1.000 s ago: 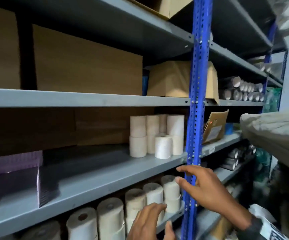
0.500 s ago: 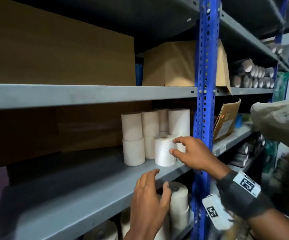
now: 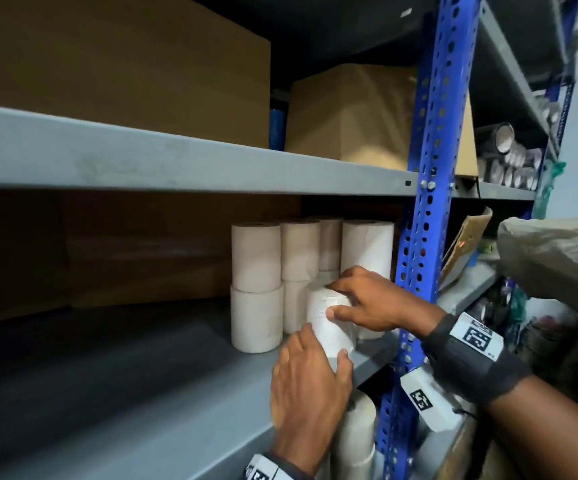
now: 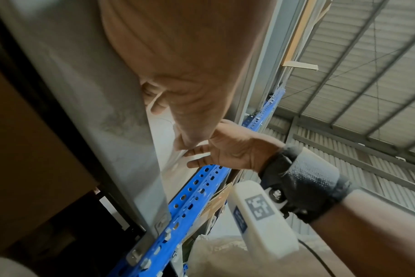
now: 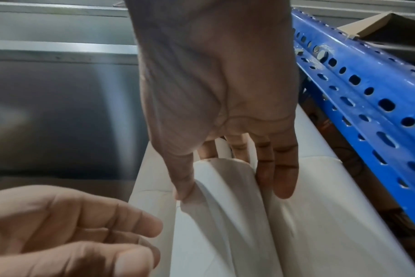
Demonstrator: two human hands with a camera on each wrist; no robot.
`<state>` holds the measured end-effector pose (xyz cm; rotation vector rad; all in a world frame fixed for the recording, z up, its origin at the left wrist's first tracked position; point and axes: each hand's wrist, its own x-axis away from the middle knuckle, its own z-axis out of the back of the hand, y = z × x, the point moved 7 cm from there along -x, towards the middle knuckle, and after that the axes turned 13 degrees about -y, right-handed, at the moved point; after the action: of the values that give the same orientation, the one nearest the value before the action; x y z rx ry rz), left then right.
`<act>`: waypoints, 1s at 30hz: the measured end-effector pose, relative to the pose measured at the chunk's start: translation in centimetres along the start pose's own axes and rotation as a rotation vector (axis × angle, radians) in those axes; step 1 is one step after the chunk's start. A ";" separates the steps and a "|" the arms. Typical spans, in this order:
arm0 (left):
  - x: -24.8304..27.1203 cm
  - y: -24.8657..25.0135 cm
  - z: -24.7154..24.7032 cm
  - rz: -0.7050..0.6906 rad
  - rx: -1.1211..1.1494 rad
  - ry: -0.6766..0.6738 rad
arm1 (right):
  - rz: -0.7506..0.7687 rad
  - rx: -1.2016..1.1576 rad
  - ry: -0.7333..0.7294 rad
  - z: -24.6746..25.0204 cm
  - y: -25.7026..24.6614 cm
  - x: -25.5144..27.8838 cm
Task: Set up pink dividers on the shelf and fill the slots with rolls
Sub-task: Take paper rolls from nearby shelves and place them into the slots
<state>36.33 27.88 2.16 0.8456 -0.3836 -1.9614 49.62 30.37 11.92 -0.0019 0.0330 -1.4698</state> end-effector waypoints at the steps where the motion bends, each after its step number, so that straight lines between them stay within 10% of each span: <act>1: 0.1 0.0 -0.1 0.004 -0.018 -0.005 | 0.023 -0.011 0.014 0.1 0.0 0.3; 19: 3.6 1.0 2.9 -0.095 0.331 0.047 | 0.355 -0.252 0.246 4.7 -4.9 11.3; 30: 16.8 1.5 8.7 -0.163 0.346 0.261 | 0.562 -0.636 0.307 2.5 -12.3 20.5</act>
<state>25.77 12.10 2.45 1.3761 -0.5209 -1.9268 39.52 8.73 14.27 -0.2640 0.6958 -0.8383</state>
